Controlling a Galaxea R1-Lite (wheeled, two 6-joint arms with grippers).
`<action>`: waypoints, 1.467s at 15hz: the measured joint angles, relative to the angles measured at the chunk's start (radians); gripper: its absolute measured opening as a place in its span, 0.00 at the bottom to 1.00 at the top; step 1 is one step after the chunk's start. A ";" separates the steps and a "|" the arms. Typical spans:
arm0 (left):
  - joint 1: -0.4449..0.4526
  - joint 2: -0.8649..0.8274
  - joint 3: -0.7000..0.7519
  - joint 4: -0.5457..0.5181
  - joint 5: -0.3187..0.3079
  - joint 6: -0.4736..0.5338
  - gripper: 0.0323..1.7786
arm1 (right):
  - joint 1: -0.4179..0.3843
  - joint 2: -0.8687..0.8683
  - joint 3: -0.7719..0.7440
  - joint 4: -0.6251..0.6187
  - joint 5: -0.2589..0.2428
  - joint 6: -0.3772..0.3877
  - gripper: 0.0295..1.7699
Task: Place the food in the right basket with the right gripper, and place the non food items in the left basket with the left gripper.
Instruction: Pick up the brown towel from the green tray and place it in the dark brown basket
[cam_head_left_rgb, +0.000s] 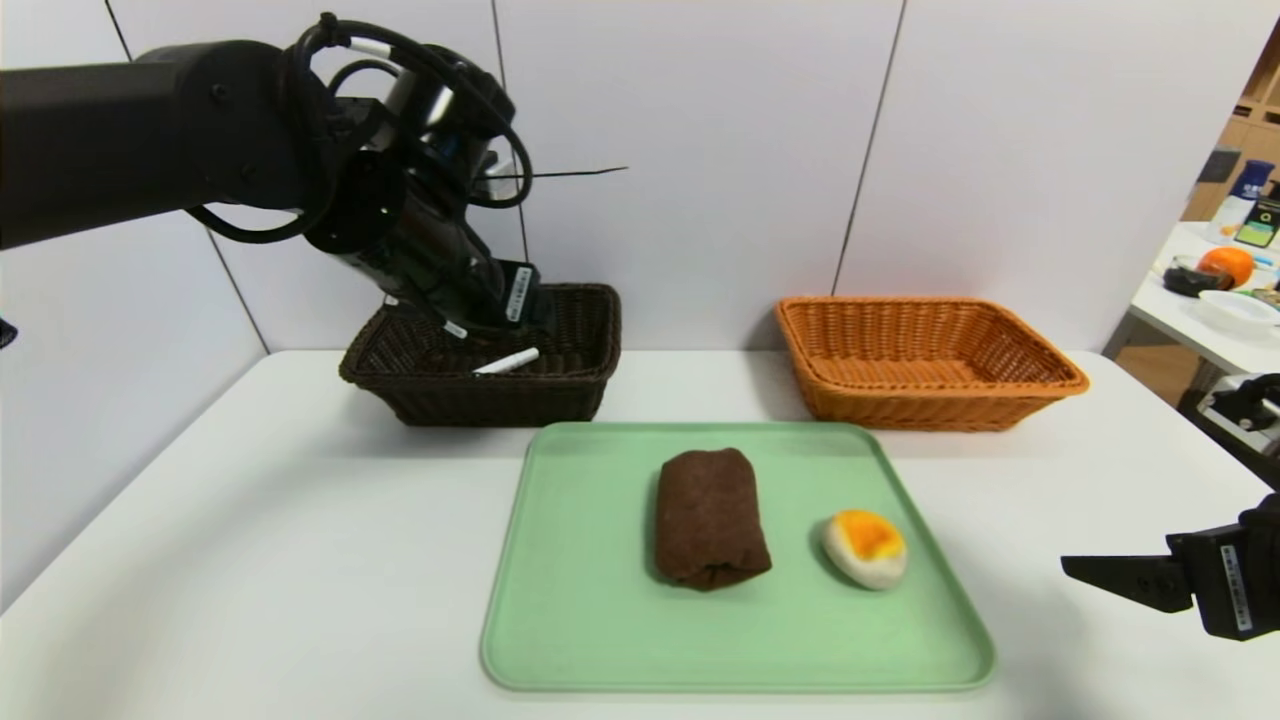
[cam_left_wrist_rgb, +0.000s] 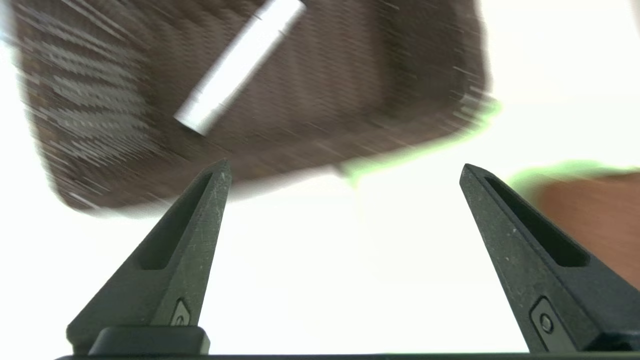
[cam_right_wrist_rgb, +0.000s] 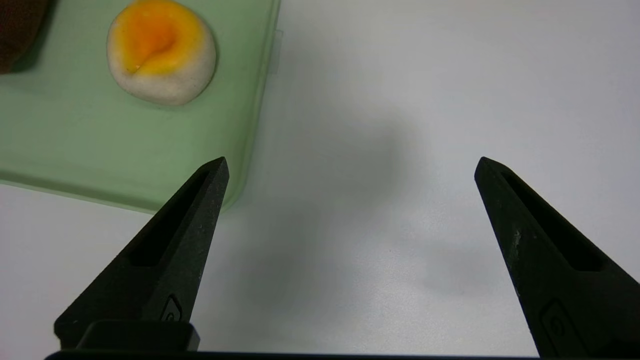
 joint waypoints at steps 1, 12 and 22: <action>-0.058 -0.003 0.000 0.018 0.037 -0.060 0.92 | 0.000 -0.006 0.004 0.000 0.000 0.000 0.96; -0.397 0.188 -0.005 0.066 0.244 -0.450 0.94 | -0.019 -0.059 0.033 -0.001 0.001 0.000 0.96; -0.426 0.275 -0.012 -0.018 0.209 -0.479 0.95 | -0.020 -0.056 0.034 -0.001 0.006 -0.001 0.96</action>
